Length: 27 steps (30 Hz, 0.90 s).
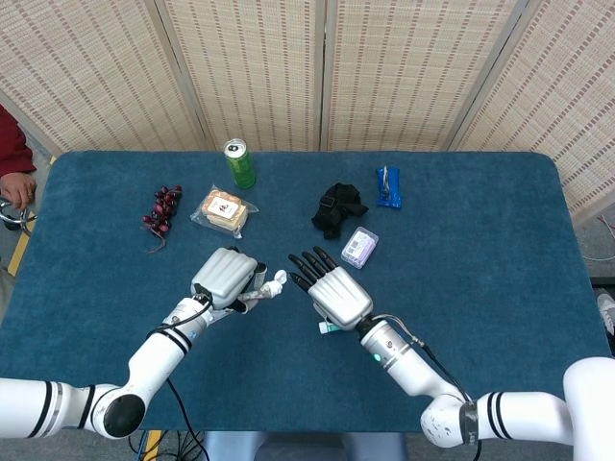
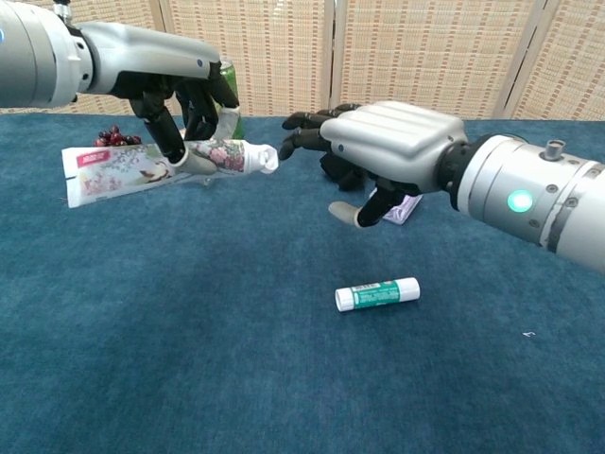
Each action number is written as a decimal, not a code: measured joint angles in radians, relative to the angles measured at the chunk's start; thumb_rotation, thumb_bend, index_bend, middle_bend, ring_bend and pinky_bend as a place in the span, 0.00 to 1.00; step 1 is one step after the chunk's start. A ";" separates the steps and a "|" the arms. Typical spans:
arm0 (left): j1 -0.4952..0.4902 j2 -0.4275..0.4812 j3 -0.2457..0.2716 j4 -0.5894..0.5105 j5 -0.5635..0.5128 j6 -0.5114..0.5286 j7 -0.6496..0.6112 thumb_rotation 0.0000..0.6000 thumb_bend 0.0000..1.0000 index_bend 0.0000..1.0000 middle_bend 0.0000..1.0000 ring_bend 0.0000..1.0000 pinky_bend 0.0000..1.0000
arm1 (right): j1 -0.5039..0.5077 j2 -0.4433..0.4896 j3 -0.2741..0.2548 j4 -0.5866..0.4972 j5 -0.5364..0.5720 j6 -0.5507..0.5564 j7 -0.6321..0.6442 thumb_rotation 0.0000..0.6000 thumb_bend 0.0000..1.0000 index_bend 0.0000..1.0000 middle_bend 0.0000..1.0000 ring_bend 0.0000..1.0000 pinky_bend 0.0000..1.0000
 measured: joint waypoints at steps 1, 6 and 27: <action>0.000 0.000 0.004 0.008 -0.001 -0.002 0.003 1.00 0.34 0.62 0.74 0.49 0.28 | -0.003 0.007 -0.001 -0.005 -0.002 0.002 0.003 1.00 0.35 0.18 0.00 0.00 0.00; 0.009 -0.001 0.027 0.051 0.005 -0.013 0.006 1.00 0.34 0.61 0.73 0.48 0.28 | -0.029 0.081 -0.014 -0.055 -0.035 0.027 0.029 1.00 0.35 0.18 0.00 0.00 0.00; 0.108 -0.169 0.143 0.385 0.126 -0.096 -0.038 1.00 0.34 0.37 0.46 0.31 0.27 | -0.221 0.443 -0.068 -0.186 -0.210 0.203 0.150 1.00 0.35 0.18 0.00 0.00 0.00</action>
